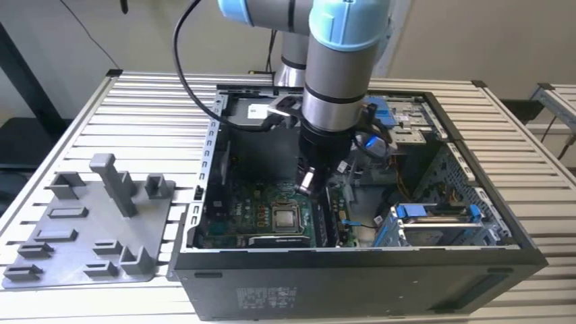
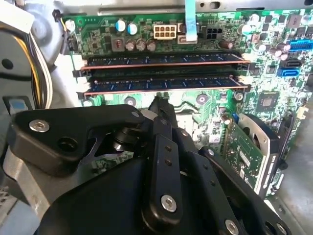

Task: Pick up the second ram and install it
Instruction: 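Press down the second ram until it locks into place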

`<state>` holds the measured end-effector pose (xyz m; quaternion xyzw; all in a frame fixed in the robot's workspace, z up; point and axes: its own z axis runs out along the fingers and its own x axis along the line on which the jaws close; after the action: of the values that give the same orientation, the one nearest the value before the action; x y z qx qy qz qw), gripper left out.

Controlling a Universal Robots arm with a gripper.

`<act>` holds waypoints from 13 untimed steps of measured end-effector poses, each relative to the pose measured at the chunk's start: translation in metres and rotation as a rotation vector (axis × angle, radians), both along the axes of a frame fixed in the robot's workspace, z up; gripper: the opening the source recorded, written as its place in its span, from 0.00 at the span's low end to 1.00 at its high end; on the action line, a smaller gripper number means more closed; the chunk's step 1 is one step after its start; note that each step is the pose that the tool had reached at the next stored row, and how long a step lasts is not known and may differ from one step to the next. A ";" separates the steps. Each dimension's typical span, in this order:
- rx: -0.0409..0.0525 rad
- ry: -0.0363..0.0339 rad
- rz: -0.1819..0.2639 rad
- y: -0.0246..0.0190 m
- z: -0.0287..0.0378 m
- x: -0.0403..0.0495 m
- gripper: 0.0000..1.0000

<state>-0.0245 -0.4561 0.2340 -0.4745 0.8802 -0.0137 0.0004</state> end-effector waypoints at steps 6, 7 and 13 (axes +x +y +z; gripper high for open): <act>0.0002 -0.0001 0.054 0.0000 -0.0012 -0.0055 0.11; 0.0001 -0.0001 0.063 0.0000 -0.0015 -0.0066 0.11; 0.0000 -0.0005 0.120 0.0000 -0.0026 -0.0105 0.11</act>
<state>-0.0350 -0.4561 0.2314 -0.5263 0.8502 -0.0138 0.0014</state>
